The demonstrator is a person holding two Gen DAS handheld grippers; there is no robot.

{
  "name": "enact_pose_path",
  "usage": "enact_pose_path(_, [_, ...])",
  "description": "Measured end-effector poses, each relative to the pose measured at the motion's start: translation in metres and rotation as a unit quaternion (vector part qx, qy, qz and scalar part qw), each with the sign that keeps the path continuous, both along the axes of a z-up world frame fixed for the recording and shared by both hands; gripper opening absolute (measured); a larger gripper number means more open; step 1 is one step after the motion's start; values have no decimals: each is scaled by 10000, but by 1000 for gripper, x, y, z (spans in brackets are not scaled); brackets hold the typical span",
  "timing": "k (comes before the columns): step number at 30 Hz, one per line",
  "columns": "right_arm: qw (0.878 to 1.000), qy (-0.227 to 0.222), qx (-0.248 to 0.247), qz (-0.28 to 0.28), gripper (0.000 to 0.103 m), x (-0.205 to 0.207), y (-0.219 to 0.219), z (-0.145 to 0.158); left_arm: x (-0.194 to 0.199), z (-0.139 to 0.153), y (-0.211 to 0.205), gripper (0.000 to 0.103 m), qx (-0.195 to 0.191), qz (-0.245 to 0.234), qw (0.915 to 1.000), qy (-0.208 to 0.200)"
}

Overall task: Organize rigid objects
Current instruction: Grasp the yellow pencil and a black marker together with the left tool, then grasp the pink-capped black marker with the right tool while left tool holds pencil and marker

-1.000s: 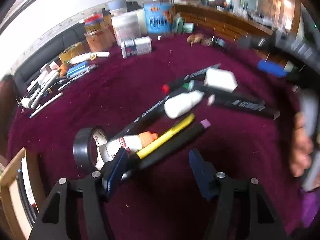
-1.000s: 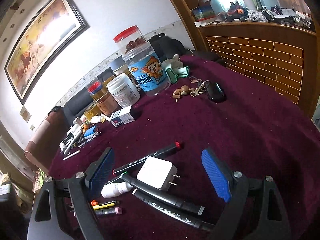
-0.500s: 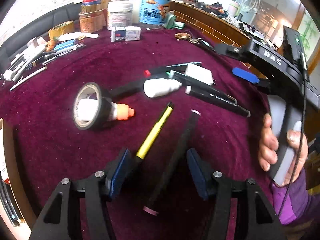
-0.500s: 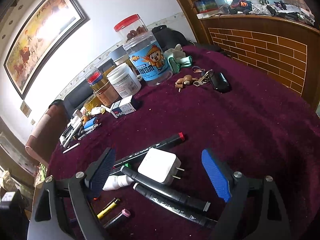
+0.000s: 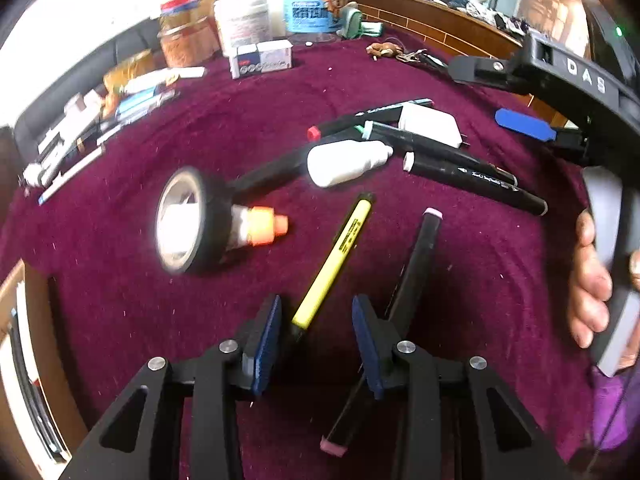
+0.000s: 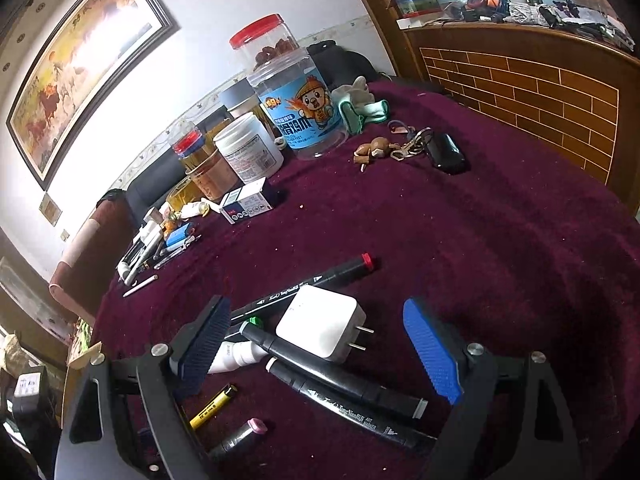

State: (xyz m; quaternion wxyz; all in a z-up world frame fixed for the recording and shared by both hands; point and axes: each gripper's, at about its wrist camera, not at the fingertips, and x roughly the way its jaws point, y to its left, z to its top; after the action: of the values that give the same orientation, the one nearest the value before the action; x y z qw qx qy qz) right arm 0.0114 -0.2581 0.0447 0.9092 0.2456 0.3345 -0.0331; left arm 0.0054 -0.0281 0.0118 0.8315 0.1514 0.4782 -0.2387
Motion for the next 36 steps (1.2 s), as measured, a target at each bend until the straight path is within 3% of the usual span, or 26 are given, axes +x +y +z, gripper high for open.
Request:
enact_pose_path(3, [10000,21,15,-1,87,1,-1,-1,2,-1,-1,40,-140,25,9999,-96])
enact_pose_path(7, [10000,-3,-51,10,87,1,0,-1,-5,0,-6,38,-47,175,9994,-291])
enact_pose_path(9, [9999,-8,-123,18,87,2,1,-2,-6,1,-4,16,-260,216,9992,-217])
enact_pose_path(11, [9998,-4,-196,-12,87,2,2,-2,-11,5,6,8,-615,301,9976,-85])
enact_pose_path(20, [9987,109,-491,-82,87,6,6,-7,-65,43,75,7,-1718,873,9808,-279])
enact_pose_path(26, [9992,-8,-384,-129,87,-3,6,2,-65,36,87,8,-1697,1114,9792,-79])
enact_pose_path(28, [9999,-37,-46,121,87,-15,11,8,-58,32,82,8,-1721,1051,9794,70])
enact_pose_path(33, [9974,-112,80,708,87,-47,34,19,-33,23,46,9,-1599,729,9842,200])
enact_pose_path(36, [9963,-74,151,839,87,-57,37,20,-10,7,24,10,-1286,680,9886,397])
